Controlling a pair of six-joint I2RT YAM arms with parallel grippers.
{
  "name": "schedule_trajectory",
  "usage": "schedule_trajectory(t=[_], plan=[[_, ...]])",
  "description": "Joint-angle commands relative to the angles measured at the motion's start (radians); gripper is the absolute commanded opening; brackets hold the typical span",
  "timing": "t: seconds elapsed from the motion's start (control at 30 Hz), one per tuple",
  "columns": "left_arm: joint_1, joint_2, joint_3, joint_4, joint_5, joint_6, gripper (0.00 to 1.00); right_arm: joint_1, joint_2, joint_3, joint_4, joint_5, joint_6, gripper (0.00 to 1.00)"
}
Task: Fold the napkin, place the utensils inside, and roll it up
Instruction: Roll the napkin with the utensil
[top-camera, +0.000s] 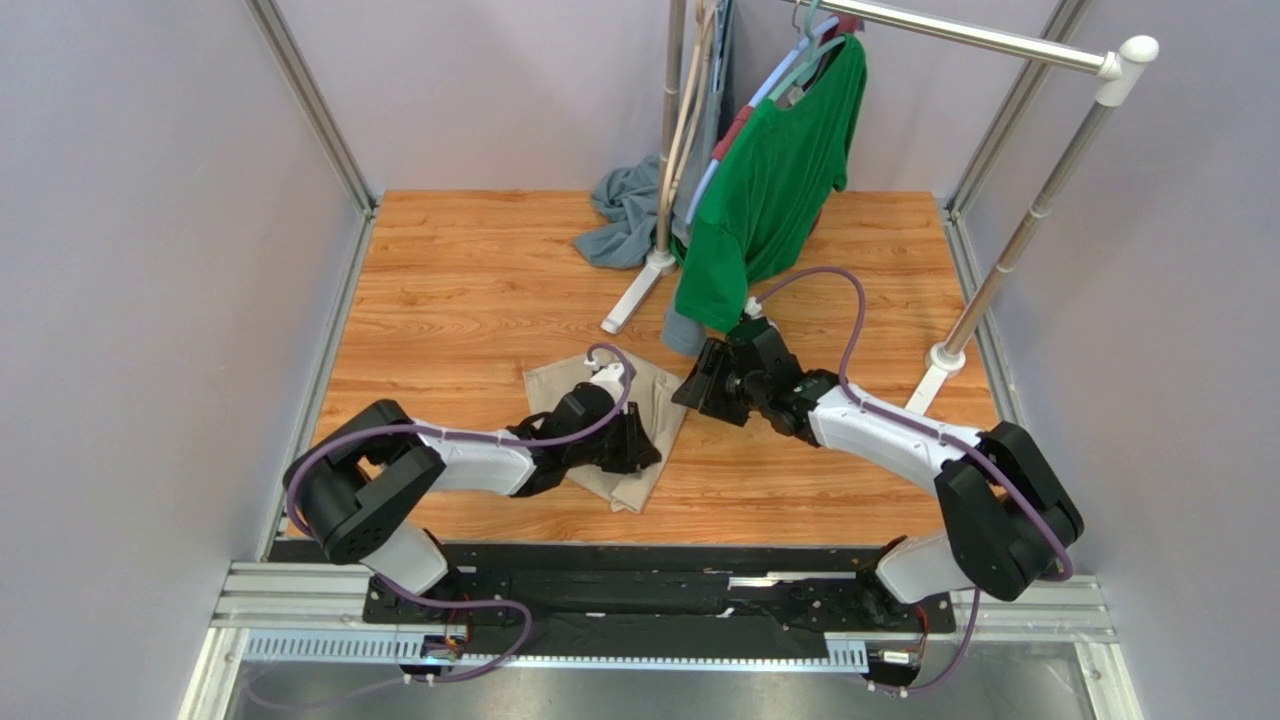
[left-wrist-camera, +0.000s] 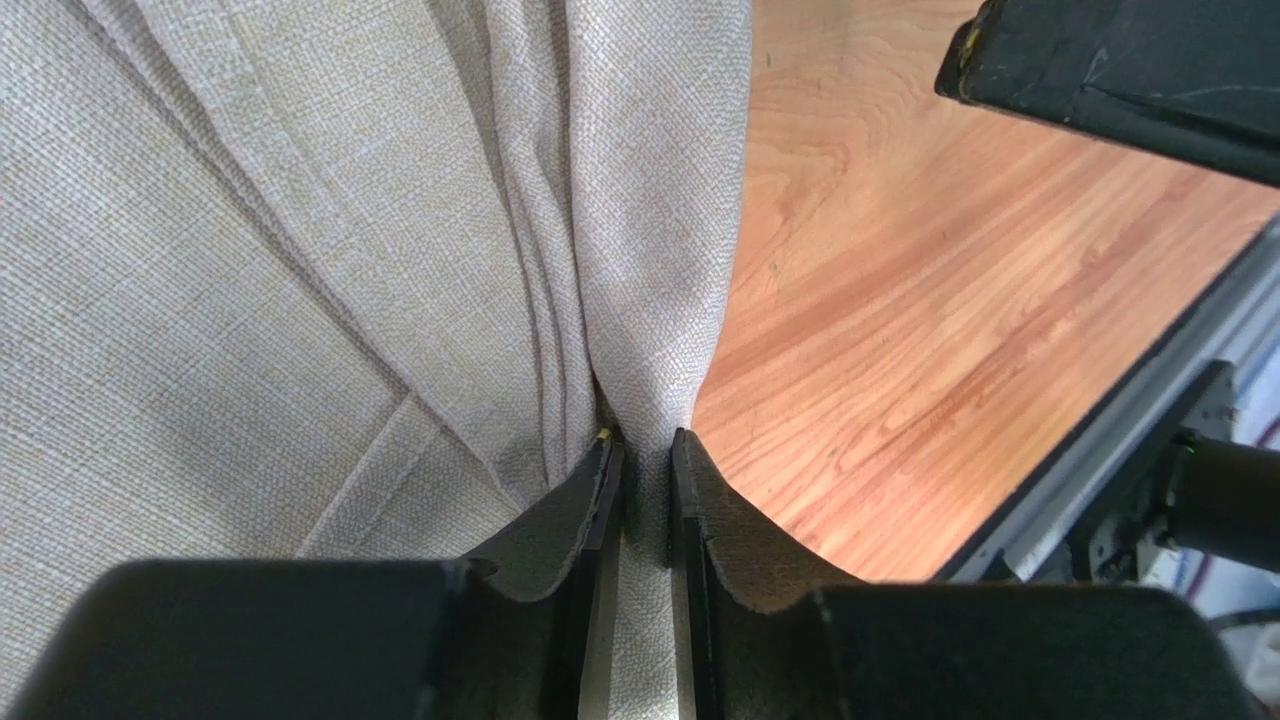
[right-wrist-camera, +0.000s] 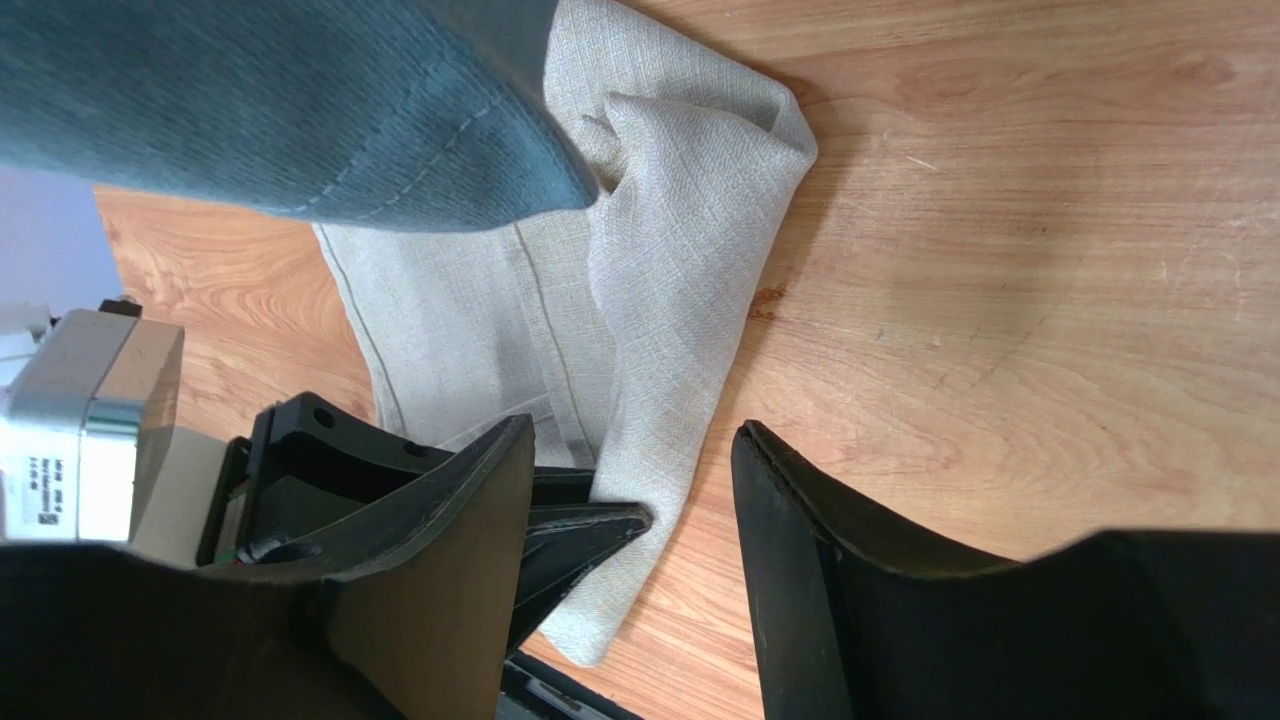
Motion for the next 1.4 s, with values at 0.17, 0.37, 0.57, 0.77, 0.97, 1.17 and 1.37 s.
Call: schedule_trajectory(t=[0.17, 0.37, 0.57, 0.77, 0.97, 1.17, 1.37], plan=[[0.105, 0.052, -0.159, 0.169, 0.323, -0.084, 0.24, 0.009, -0.017, 0.052, 0.024, -0.079, -0.296, 0.55], [0.134, 0.081, -0.191, 0.236, 0.429, -0.125, 0.24, 0.012, -0.151, -0.074, 0.067, -0.11, -0.495, 0.55], [0.179, 0.081, -0.248, 0.272, 0.509, -0.183, 0.24, 0.106, -0.272, -0.198, 0.105, -0.112, -0.656, 0.55], [0.207, 0.063, -0.228, 0.118, 0.56, -0.141, 0.24, 0.316, -0.309, -0.249, 0.219, -0.026, -0.914, 0.56], [0.26, 0.027, -0.216, -0.007, 0.584, -0.082, 0.25, 0.389, -0.241, -0.232, 0.308, -0.061, -1.192, 0.57], [0.34, 0.047, -0.216, -0.036, 0.665, -0.024, 0.25, 0.409, -0.083, -0.123, 0.231, -0.067, -1.35, 0.57], [0.349, 0.067, -0.209, -0.027, 0.721, -0.021, 0.25, 0.409, -0.06, -0.148, 0.303, -0.015, -1.41, 0.57]])
